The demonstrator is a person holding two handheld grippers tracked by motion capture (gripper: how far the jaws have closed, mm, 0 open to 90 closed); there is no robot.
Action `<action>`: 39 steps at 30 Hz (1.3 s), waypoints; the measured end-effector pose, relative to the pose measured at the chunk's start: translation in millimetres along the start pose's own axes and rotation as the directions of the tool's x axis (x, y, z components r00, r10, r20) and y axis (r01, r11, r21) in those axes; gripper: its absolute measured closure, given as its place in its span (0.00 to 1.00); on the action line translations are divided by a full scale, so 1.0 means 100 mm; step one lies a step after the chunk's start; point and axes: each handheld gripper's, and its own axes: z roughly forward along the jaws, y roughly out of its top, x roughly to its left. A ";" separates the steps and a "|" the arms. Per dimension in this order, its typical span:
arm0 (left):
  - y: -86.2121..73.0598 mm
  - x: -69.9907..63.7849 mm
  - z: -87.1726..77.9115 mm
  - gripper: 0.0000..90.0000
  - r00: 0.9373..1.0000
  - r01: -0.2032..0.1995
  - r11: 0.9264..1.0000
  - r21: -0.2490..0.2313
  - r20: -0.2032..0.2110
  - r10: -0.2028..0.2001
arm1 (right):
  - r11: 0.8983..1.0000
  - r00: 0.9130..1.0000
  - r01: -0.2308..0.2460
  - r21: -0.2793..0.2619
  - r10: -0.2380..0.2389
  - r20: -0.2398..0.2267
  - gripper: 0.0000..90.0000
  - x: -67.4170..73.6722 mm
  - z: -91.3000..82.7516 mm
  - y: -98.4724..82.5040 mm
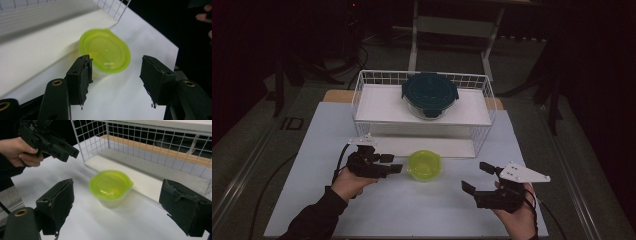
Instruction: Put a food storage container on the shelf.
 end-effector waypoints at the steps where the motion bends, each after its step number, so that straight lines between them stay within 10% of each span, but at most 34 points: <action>1: 0.03 0.00 0.03 0.45 1.000 0.012 1.000 -0.002 -0.003 -0.012 | 1.000 1.000 -0.005 -0.004 0.005 0.000 0.14 -0.01 0.02 0.02; 14: 0.09 0.14 0.29 0.41 0.992 0.125 0.992 0.011 -0.003 -0.125 | 0.978 0.983 -0.175 0.112 0.180 -0.035 0.23 -0.22 0.55 0.13; 20: 0.02 0.27 0.44 0.41 0.971 0.236 0.971 0.026 -0.027 -0.236 | 0.926 0.939 -0.336 0.173 0.343 -0.014 0.32 -0.35 0.82 0.06; 28: -0.05 0.38 0.60 0.44 0.931 0.364 0.930 0.046 -0.024 -0.364 | 0.831 0.868 -0.483 0.274 0.495 0.030 0.42 -0.52 1.15 -0.11; 32: -0.09 0.43 0.65 0.50 0.917 0.398 0.915 0.062 -0.023 -0.397 | 0.804 0.851 -0.509 0.307 0.524 0.040 0.44 -0.56 1.28 -0.17; 39: -0.13 0.47 0.71 0.62 0.901 0.431 0.898 0.085 0.015 -0.434 | 0.785 0.845 -0.524 0.332 0.528 0.086 0.61 -0.58 1.39 -0.23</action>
